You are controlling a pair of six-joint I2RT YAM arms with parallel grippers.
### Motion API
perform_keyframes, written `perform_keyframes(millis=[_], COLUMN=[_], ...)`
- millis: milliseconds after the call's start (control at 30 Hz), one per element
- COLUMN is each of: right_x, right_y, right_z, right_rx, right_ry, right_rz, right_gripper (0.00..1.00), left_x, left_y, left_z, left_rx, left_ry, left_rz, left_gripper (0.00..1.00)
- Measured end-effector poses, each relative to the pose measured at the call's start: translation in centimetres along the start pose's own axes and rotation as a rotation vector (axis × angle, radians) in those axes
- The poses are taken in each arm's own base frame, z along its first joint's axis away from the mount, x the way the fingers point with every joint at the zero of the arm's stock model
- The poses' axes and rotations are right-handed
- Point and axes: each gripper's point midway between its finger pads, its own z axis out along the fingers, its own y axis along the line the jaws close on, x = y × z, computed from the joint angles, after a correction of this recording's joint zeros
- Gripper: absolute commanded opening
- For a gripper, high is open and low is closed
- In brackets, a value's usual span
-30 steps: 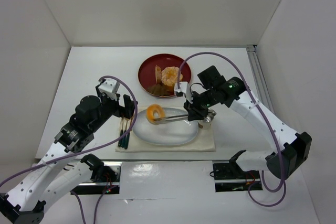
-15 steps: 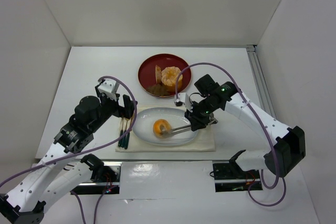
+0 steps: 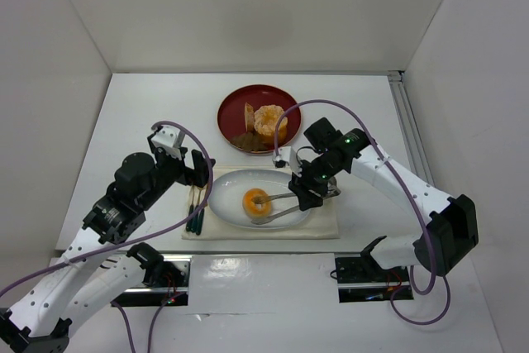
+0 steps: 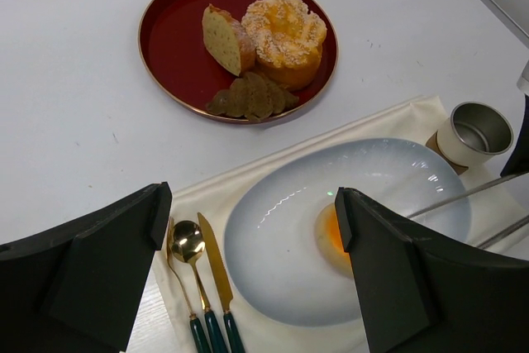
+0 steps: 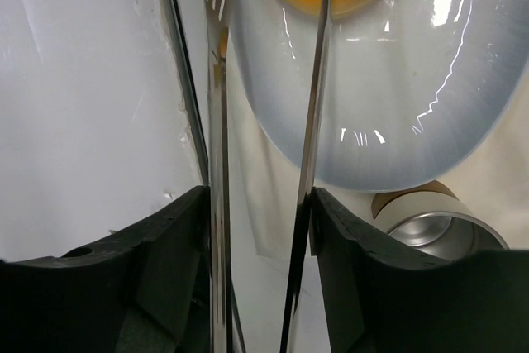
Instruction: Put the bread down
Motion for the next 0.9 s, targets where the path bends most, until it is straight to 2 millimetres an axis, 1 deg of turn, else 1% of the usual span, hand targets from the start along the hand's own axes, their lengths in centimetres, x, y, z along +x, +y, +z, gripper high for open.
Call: perform_keyframes(millis=[267,433,600,733,800,900], right_x=[-0.3,-0.9,-2.4,-3.4,-3.8,-4.0], right_y=[-0.1,0.1,0.3,0.4,0.0,-1.3], right_z=[-0.2,-1.1,-2.7,-4.5,-5.6,-7.7], right_rx=[0.011,0.035,0.076,0.127,0.170,0.274], right_ry=[-0.015,-0.046,-0.101,-0.149,-0.178,-0.235], right_rz=[-0.012,-0.033,-0.069,-0.093,-0.086,-0.062], right_gripper=[0.61,0.60,0.59,0.57,0.57,0.56], left_x=[0.0,0.0,0.0,0.0,0.0,0.0], left_y=[0.0,0.0,0.0,0.0,0.0,0.0], left_z=[0.0,0.0,0.0,0.0,0.0,0.0], left_rx=[0.000,0.000,0.000,0.000,0.000,0.000], left_ry=[-0.001,0.000,0.001,0.001,0.002,0.002], left_rz=[0.000,0.000,0.000,0.000,0.000,0.000], left_gripper=[1.00,1.00,1.00,1.00,1.00,1.00])
